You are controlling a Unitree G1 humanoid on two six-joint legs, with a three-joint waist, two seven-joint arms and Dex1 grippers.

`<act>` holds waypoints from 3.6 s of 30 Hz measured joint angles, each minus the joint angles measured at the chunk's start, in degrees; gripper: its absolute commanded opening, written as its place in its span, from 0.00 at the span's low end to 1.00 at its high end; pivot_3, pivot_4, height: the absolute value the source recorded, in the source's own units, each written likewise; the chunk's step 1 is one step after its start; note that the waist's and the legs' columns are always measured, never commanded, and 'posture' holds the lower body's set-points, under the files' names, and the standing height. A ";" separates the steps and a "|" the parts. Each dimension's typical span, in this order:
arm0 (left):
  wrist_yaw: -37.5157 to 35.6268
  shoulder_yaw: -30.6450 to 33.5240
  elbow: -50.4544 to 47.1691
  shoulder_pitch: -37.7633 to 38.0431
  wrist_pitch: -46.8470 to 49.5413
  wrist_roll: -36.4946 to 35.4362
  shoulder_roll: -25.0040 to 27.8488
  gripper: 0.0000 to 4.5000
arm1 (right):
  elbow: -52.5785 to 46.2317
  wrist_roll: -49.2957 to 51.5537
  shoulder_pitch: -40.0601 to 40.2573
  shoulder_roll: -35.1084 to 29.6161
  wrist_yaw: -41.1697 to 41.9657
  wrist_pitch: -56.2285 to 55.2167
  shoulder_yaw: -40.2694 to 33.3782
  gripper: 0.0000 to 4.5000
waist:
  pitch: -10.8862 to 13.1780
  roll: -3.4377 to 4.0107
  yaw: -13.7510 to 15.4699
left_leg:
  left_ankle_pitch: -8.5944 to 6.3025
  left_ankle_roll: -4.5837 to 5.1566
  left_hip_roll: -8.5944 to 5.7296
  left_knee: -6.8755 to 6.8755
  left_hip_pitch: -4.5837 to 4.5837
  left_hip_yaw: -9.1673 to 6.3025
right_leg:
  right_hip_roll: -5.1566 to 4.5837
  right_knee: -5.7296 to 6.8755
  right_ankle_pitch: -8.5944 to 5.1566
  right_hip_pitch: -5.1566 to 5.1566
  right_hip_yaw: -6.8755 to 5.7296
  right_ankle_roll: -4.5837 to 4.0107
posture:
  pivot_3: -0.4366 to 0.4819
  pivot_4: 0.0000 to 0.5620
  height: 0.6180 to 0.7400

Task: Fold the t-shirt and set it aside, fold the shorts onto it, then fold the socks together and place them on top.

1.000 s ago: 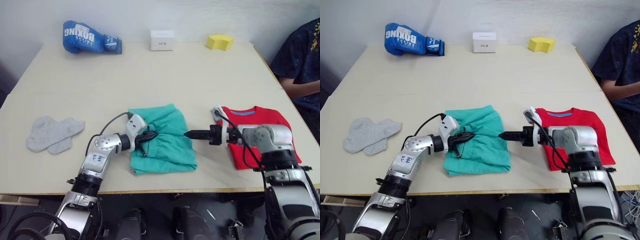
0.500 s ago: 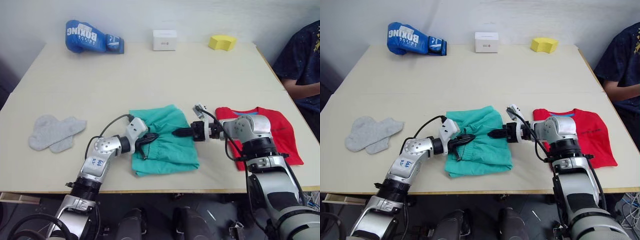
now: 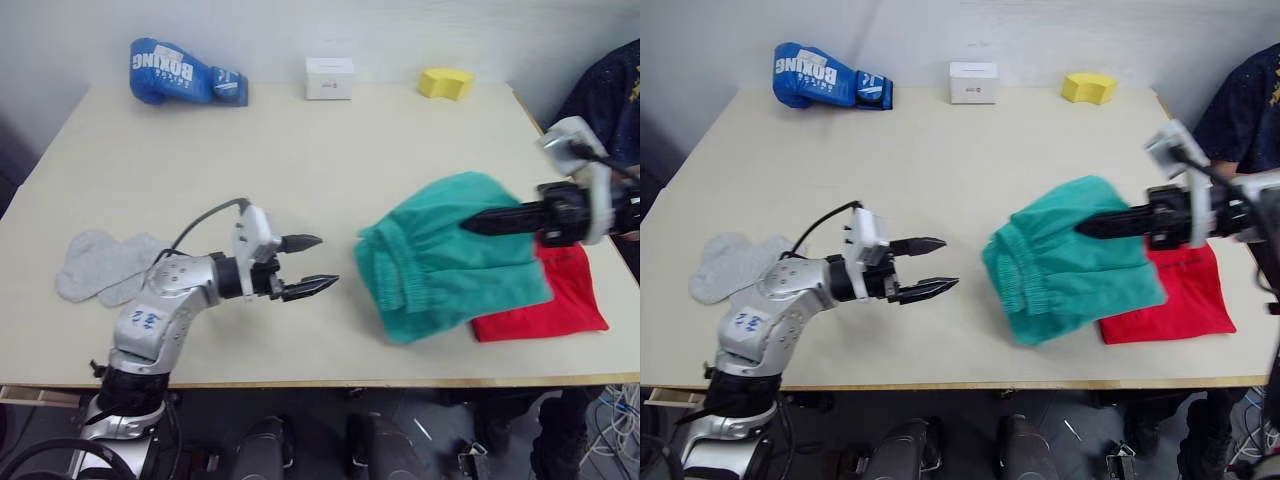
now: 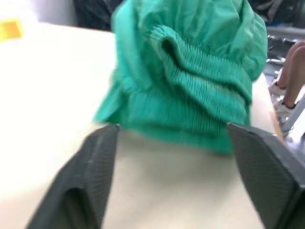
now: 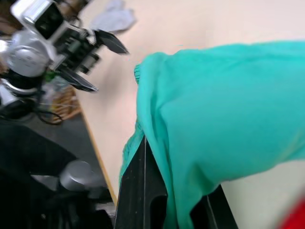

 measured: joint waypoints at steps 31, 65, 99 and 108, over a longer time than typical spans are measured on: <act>-5.62 8.89 -3.73 14.62 -3.22 -7.66 13.56 1.00 | 49.36 -32.89 2.19 -0.95 -18.42 -72.72 -6.26 0.99 | 0.43 0.65 -0.10 | 0.21 -0.56 0.17 0.19 0.13 0.16 | 0.32 0.04 0.00 0.02 0.20 0.00 | 0.48 0.27 1.00; 15.65 50.22 13.22 45.51 -5.34 -3.12 14.61 1.00 | -30.38 -13.60 58.83 33.45 -28.08 -73.45 -12.62 0.99 | 0.52 -1.85 3.34 | 1.26 -1.18 -0.91 -1.72 1.08 0.00 | -0.59 1.74 -4.03 1.13 2.74 -0.45 | 0.48 0.27 1.00; 2.30 -2.67 11.03 4.35 5.55 7.87 19.87 0.00 | -31.88 -16.55 58.54 33.89 -34.20 -70.94 -10.84 1.00 | 0.67 -0.45 1.63 | -0.04 -1.51 -0.97 -0.67 1.45 -3.05 | -0.03 1.16 -2.86 2.77 1.56 0.65 | 0.48 0.27 1.00; 3.17 -13.15 2.92 -3.09 10.56 5.52 7.35 0.12 | -32.15 -17.76 60.60 33.89 -35.16 -70.75 -10.93 1.00 | 0.69 -0.47 1.51 | 0.23 -1.31 -0.90 -0.48 1.32 -3.11 | 0.27 1.24 -2.83 2.72 1.55 0.73 | 0.48 0.27 1.00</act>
